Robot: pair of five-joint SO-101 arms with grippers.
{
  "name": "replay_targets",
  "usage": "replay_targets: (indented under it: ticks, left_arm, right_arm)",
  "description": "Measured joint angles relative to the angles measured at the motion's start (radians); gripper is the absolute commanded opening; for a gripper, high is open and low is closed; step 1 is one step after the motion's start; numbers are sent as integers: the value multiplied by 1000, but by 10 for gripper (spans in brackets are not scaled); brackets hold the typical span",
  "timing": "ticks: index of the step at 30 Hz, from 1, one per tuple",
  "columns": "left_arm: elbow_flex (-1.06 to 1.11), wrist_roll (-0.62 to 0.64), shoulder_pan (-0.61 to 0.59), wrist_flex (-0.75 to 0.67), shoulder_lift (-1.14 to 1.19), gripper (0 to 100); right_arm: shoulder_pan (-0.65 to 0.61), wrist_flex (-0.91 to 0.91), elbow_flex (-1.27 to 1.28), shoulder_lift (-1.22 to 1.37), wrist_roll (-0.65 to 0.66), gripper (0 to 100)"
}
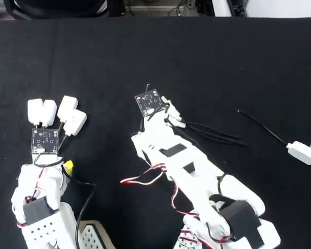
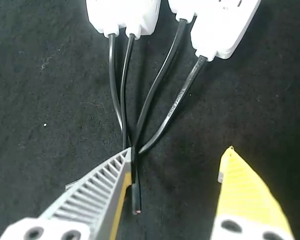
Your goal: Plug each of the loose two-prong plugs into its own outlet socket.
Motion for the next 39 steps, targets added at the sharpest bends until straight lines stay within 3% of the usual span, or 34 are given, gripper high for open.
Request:
replay_targets:
  ticks: [29, 39]
  left_arm:
    - [0, -23, 0, 0, 0, 285]
    - [0, -23, 0, 0, 0, 285]
  right_arm:
    - [-2, 351, -149, -8, 63, 12]
    - [-2, 379, -160, -6, 63, 13]
